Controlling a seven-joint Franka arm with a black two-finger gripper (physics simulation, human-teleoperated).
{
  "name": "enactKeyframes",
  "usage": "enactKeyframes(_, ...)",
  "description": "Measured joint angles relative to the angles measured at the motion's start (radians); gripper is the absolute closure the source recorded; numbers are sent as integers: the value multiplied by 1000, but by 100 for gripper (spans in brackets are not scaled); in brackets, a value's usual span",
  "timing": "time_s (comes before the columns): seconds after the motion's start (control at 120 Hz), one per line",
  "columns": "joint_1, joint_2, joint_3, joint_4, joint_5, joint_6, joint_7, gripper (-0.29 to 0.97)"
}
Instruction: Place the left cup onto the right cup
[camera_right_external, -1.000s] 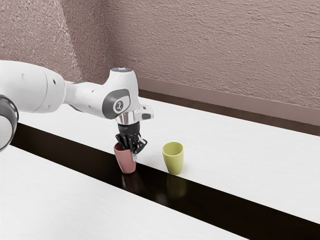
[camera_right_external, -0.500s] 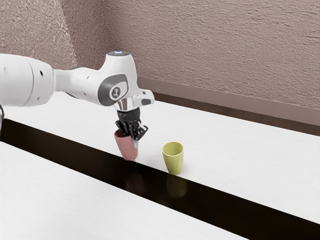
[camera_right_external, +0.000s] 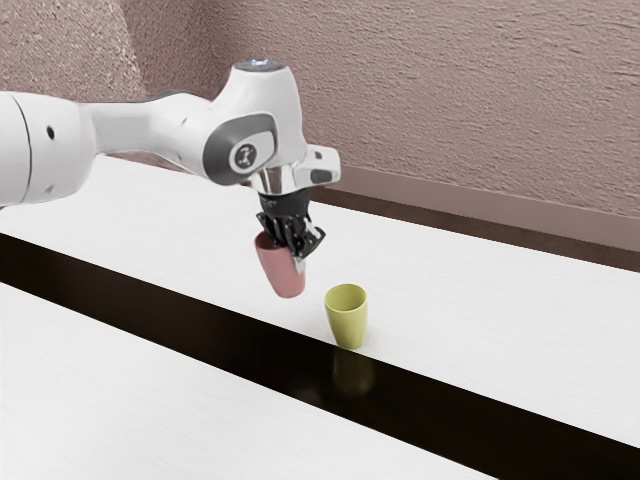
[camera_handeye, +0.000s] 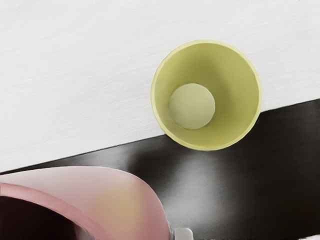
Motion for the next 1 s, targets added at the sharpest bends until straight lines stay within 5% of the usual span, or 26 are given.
enactKeyframes(0.467,-67,17,-38,109,123,-71,-68,78)
enactKeyframes(1.0,-132,98,-36,214,153,-117,-116,78)
